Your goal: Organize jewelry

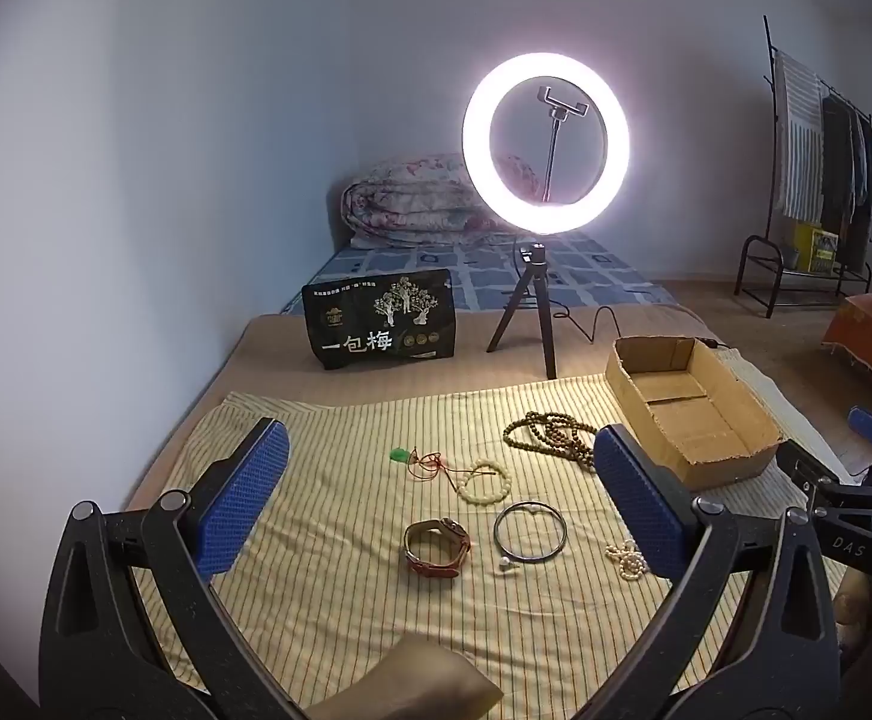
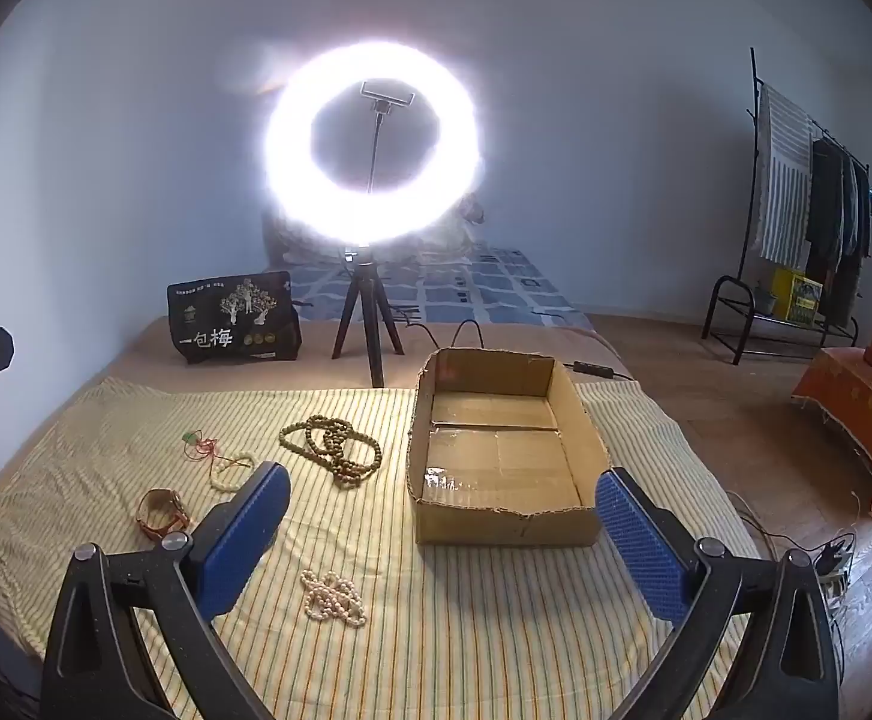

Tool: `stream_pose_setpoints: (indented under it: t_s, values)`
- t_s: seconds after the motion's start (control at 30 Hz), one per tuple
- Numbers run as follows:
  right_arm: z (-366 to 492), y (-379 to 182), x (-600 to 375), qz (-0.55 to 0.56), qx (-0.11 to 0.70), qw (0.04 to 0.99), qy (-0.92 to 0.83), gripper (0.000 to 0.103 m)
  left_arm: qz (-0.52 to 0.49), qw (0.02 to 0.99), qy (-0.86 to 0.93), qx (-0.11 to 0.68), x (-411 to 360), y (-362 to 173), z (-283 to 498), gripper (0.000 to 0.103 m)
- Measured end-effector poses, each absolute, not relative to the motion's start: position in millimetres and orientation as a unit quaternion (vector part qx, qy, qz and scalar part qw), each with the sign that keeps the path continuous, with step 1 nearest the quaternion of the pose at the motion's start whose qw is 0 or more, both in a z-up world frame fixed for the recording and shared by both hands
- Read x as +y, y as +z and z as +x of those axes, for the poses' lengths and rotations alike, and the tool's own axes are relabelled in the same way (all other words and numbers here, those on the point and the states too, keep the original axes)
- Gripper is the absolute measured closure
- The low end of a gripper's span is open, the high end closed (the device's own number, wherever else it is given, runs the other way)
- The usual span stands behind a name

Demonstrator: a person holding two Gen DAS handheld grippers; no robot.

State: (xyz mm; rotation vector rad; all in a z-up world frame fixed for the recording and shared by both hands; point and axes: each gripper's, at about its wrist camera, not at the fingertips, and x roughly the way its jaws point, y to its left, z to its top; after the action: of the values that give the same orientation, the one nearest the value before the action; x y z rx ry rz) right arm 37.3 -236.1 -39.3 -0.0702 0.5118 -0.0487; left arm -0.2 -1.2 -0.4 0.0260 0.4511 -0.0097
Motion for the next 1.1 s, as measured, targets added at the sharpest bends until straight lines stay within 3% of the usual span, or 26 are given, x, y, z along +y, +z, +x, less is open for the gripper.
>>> stream_pose_setpoints:
  t_s: [1.1]
  values:
    - [38.7,-38.2,-236.4,-0.035,0.257,0.965,-0.020,0.000,0.015,0.976,-0.003,0.217,-2.3,-1.4,-2.0,0.000]
